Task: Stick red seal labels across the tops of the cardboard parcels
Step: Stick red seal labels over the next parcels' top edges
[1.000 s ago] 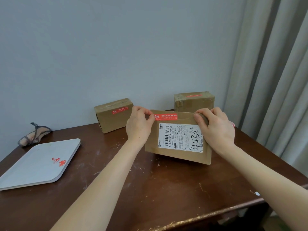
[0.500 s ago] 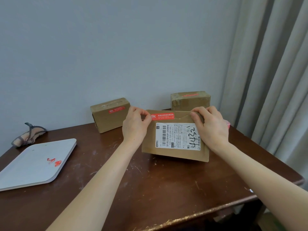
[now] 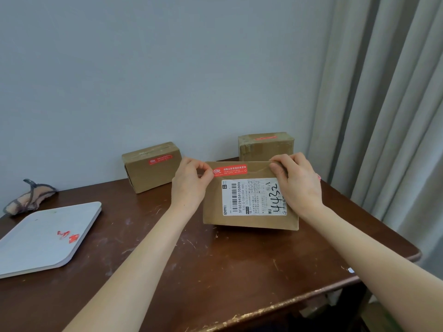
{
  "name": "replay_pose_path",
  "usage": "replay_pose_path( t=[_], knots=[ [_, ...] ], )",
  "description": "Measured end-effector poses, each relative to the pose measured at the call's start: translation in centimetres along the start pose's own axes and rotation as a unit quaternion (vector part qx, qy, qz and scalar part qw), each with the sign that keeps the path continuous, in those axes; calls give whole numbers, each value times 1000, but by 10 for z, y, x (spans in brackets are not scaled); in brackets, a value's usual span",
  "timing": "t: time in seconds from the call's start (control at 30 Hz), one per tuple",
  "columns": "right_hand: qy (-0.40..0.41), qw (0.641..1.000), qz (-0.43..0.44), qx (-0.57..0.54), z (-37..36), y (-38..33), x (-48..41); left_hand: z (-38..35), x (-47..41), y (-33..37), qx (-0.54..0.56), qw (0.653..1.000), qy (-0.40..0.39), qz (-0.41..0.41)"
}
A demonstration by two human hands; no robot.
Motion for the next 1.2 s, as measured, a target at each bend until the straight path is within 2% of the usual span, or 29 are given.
replay_pose_path(
  t=[0.47,0.83,0.97,1.2],
  knots=[
    [2,1000,11,-6,4,-2,7,10,13,1,8,1000,-17,-8],
    [-4,1000,18,-6,6,-1,11,12,26,-1,19,997,62,-32],
    [-4,1000,19,-4,7,-1,11,12,25,1,-33,997,39,-52],
    [-4,1000,24,-6,7,-1,12,11,20,0,5,999,22,-48]
  ],
)
Point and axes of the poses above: each hand's wrist, its own x-axis away from the middle knuckle, its own z-axis out of the back of the hand, y = z × x, the point moved 2 cm from there along -x, towards the middle knuckle
